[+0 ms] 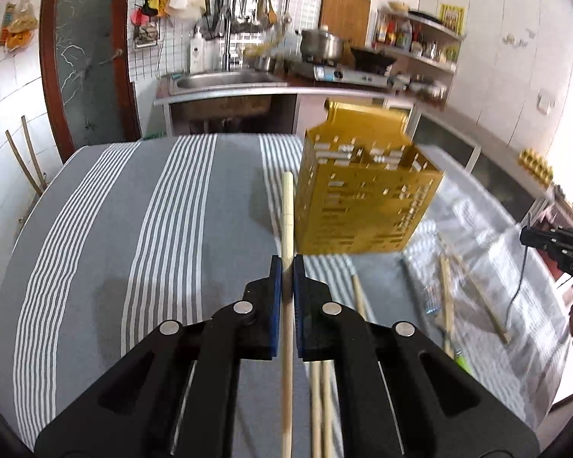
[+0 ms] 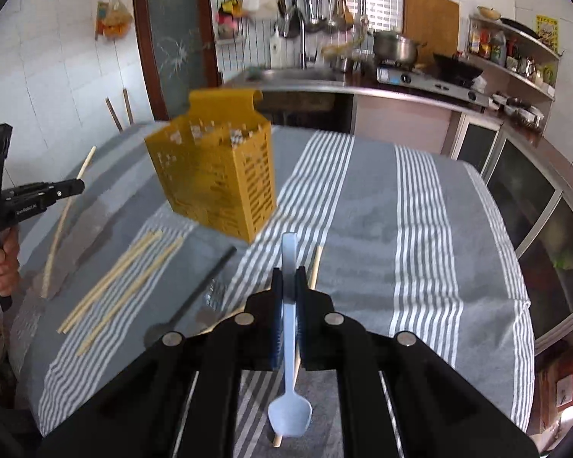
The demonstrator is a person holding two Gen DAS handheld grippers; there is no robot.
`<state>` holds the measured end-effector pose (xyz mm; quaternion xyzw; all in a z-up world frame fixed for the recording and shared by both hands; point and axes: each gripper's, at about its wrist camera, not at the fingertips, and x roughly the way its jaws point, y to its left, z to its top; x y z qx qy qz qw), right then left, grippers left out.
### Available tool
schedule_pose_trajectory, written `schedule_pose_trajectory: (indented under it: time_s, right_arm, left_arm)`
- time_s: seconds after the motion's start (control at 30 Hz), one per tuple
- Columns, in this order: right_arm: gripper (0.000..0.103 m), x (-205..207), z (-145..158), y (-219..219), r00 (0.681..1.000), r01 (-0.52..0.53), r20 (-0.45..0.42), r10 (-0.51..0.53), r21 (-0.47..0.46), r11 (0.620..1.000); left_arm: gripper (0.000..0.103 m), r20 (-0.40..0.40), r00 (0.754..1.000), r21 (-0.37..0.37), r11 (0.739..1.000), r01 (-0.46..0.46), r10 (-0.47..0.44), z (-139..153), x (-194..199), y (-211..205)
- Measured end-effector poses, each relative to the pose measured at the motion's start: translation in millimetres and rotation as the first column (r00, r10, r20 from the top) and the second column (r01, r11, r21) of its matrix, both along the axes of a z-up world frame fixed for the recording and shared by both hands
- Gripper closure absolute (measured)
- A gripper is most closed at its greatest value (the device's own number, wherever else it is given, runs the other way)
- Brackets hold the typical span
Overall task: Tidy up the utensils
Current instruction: 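Lift the spoon and chopstick and carry both tools over the yellow holder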
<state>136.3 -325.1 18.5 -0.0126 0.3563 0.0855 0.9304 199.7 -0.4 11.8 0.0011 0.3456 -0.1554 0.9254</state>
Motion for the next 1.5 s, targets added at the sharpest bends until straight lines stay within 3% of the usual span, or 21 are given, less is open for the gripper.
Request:
schedule_pose_trajectory:
  time_s: [0.37, 0.7, 0.9, 1.5]
  right_arm:
    - [0.096, -8, 42, 4, 0.991, -0.006, 0.134, 0.006, -0.003, 1.0]
    - [0.096, -7, 97, 10, 0.965, -0.013, 0.263, 0.003, 0.038, 0.999]
    - [0.096, -4, 114, 15, 0.948, -0.008, 0.318, -0.009, 0.051, 0.999]
    - [0.096, 61, 150, 54, 0.908, 0.047, 0.413, -0.073, 0.074, 0.996]
  left_arm:
    - [0.099, 0.08, 0.997, -0.025, 1.0, -0.014, 0.016, 34, -11, 1]
    - [0.099, 0.223, 0.974, -0.061, 0.998, -0.013, 0.027, 93, -15, -5]
    - [0.099, 0.294, 0.954, -0.094, 0.995, -0.031, 0.058, 126, -8, -12]
    - [0.099, 0.362, 0.932, -0.055, 0.998, -0.011, 0.031, 161, 43, -61]
